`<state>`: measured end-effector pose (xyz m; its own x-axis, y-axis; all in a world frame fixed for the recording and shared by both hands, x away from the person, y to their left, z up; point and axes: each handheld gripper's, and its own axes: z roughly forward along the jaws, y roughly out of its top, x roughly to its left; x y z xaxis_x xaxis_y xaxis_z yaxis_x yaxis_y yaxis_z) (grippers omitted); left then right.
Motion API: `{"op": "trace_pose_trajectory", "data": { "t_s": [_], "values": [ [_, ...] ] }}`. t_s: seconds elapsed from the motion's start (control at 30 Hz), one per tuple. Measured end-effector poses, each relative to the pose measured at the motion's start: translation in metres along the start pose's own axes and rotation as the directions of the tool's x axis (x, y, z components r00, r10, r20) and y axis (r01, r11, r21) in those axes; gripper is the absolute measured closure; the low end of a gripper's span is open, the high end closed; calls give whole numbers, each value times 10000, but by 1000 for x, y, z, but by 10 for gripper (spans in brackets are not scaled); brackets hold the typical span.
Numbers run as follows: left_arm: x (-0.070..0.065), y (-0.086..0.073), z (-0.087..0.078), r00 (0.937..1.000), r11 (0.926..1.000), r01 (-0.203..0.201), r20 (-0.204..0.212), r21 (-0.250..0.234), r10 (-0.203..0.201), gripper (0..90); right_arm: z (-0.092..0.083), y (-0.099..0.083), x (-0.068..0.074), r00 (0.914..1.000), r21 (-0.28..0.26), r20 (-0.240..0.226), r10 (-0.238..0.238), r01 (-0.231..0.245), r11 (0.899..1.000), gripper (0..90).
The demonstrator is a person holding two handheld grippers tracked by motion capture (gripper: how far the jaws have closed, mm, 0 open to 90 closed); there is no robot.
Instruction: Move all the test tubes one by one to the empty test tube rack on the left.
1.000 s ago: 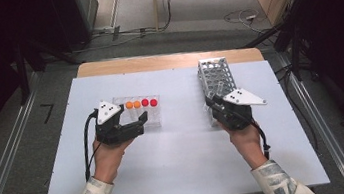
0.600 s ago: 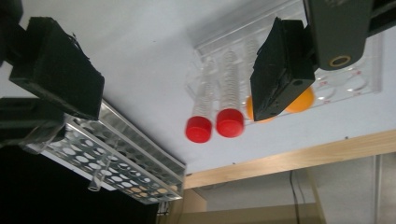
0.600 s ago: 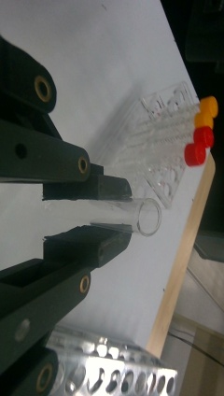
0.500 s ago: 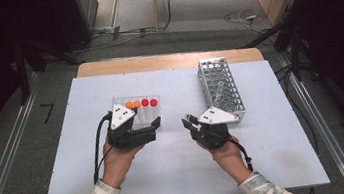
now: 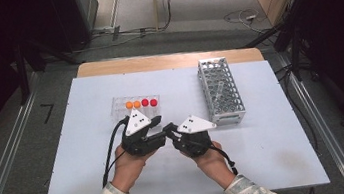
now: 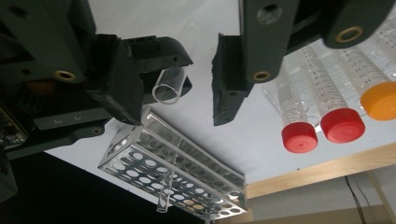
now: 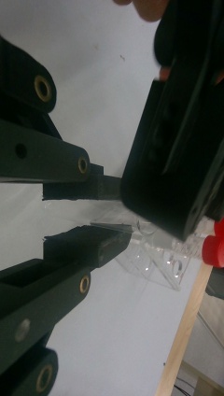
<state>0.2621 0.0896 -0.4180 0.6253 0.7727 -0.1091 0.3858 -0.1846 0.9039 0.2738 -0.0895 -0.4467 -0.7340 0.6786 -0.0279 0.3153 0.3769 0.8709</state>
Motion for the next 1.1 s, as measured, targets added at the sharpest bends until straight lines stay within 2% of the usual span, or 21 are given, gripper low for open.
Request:
{"op": "trace_pose_trajectory", "data": {
  "t_s": [0.13, 0.37, 0.57, 0.67, 0.83, 0.9, 0.97, 1.1],
  "values": [
    [1, -1, 0, 10000, 10000, -8, 12, 50, 8, 624, 2, 3, 5, 10000, -45, -53, -16, 16, 10000, 730],
    [3, -1, 0, 9999, 9999, 62, 158, 113, -64, 697, 2, 4, 6, 10000, -86, -63, -32, 32, 10000, 730],
    [2, -1, 2, 9996, 9998, 108, 242, 190, -112, 700, 2, 4, 5, 10000, -97, -58, -26, 25, 9999, 729],
    [2, -2, 2, 9997, 9997, 77, 232, 212, -82, 741, 1, 4, 5, 10000, -123, -79, -61, 60, 9999, 729],
    [4, -1, 0, 9998, 9997, 99, 190, 211, -103, 760, 1, 4, 6, 9999, -127, -104, -72, 71, 9999, 725],
    [4, -1, 0, 9998, 9998, 92, 164, 201, -96, 764, 1, 4, 6, 9998, -129, -192, -67, 65, 9999, 676],
    [5, -1, -1, 9998, 9998, 104, 167, 162, -107, 764, 0, 5, 6, 9993, -36, -359, -75, 73, 10000, 528],
    [9, 1, -6, 9998, 9998, 175, 67, 98, -176, 764, -3, 5, 2, 9990, 191, -437, -106, 114, 9998, 334]
  ]
}}
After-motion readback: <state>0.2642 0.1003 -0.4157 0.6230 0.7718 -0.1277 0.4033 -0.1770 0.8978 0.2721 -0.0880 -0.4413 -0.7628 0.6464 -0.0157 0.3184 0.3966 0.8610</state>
